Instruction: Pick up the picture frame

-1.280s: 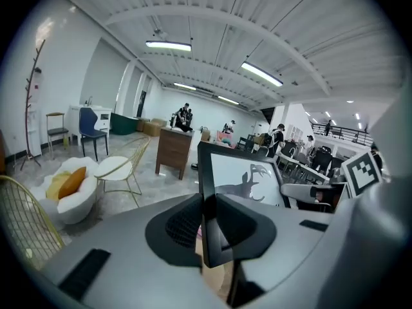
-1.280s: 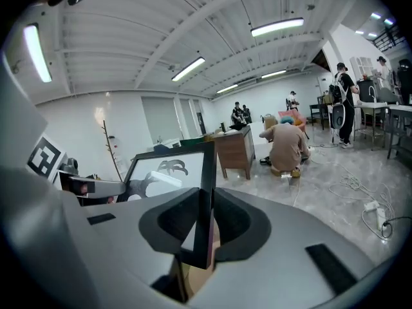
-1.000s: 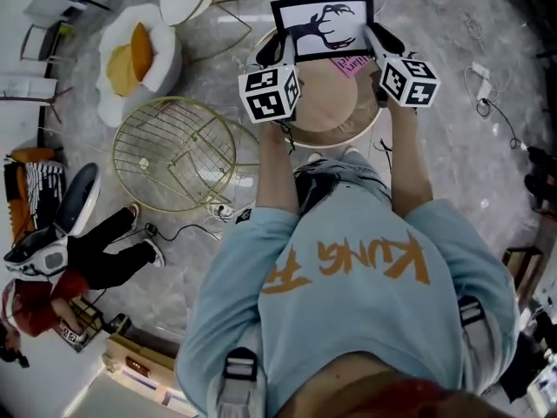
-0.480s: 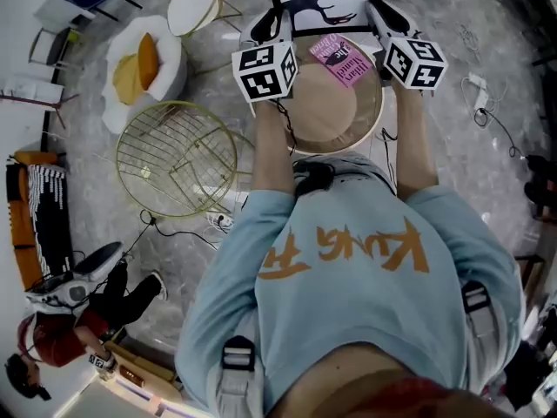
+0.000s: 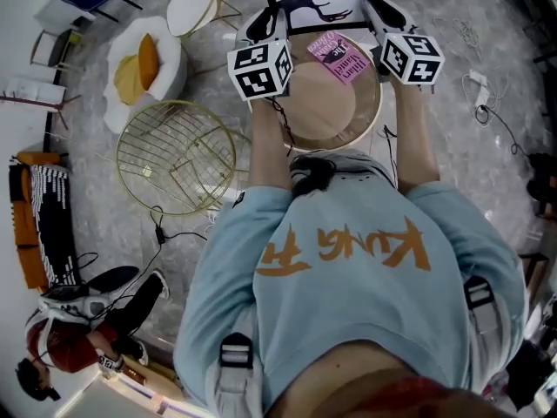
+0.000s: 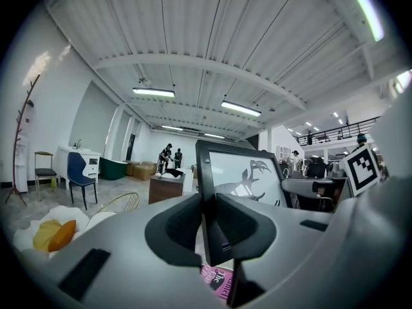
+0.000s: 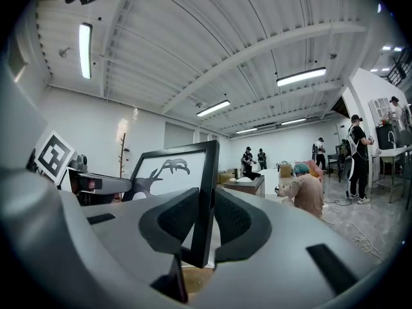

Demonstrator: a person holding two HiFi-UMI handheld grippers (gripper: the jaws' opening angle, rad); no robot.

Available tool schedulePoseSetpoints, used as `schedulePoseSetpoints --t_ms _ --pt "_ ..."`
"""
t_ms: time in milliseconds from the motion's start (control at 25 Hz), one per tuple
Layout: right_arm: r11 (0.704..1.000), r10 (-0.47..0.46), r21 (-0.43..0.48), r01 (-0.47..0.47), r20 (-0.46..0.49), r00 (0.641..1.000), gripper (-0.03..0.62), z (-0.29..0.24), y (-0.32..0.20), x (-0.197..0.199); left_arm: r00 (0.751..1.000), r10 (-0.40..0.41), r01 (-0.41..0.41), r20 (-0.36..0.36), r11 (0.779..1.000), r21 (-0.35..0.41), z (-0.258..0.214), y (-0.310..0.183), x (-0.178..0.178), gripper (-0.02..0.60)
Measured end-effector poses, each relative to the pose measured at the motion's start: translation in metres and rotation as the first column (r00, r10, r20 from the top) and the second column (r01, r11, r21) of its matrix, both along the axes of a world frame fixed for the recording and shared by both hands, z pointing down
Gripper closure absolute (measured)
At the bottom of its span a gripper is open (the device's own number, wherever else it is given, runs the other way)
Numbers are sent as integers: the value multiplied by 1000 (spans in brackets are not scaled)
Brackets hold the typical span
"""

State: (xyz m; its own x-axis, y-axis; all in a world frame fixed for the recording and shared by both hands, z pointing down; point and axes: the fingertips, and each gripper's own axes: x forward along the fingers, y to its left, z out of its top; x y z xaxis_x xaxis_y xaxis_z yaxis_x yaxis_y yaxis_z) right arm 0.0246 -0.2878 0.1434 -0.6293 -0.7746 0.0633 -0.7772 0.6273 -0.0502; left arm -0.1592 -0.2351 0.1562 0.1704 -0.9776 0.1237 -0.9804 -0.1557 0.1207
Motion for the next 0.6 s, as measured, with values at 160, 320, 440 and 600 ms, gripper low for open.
schedulePoseSetpoints --t_ms 160,320,440,600 --pt "1000 -6 -1 6 -7 1000 520 2 1 2 1000 -5 4 -2 1000 -13 3 0 2 500" --pt "1000 -4 4 5 -13 1000 520 4 10 1 1000 -3 3 -5 1000 -13 7 10 1 500" --pt "1000 -4 2 4 -15 1000 520 6 10 4 1000 -2 2 -4 1000 -14 9 9 4 500" --pt "1000 2 -5 -2 -13 1000 520 9 10 8 1000 0 0 -5 1000 -15 9 8 7 500"
